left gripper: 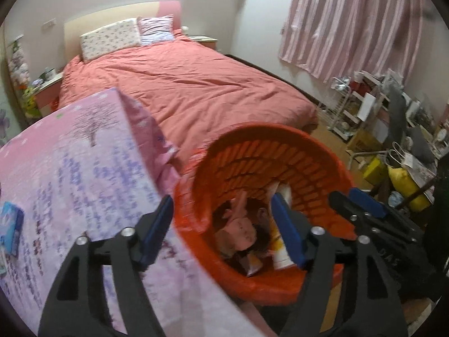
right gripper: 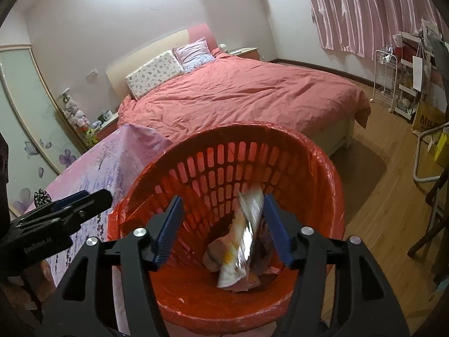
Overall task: Collect trash
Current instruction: 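Carry the wrapper and towel to the orange basket and release both, then grasp the blue tissue pack with the right tool while the left tool grasps the brown hair clip, then lift the tissue pack with the right tool while the left tool lifts the hair clip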
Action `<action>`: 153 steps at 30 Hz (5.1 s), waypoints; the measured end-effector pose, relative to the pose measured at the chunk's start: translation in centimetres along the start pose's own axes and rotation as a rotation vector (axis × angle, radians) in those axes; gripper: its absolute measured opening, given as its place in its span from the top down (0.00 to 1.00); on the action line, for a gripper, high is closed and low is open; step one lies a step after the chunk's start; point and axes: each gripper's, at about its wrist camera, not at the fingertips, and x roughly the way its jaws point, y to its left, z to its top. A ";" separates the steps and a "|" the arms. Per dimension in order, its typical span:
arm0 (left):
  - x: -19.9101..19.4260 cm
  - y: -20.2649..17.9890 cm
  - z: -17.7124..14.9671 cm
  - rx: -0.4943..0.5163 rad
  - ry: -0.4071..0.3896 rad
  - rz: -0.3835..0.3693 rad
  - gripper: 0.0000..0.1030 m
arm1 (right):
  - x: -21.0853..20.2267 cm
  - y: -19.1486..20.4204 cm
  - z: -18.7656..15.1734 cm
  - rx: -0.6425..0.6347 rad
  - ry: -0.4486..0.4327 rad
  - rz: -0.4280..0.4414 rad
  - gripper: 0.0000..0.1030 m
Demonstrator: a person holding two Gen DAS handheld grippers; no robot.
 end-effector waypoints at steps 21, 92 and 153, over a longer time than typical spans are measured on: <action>-14.0 26.3 -10.7 -0.363 -0.019 0.410 0.20 | -0.9 14.0 -3.2 -0.259 0.048 0.109 0.34; -15.6 33.5 -14.3 -0.360 0.028 0.447 0.59 | 6.1 27.6 -7.9 -0.451 0.250 0.128 0.39; -15.7 33.1 -14.2 -0.323 0.037 0.448 0.63 | 6.0 27.0 -7.7 -0.429 0.224 0.044 0.51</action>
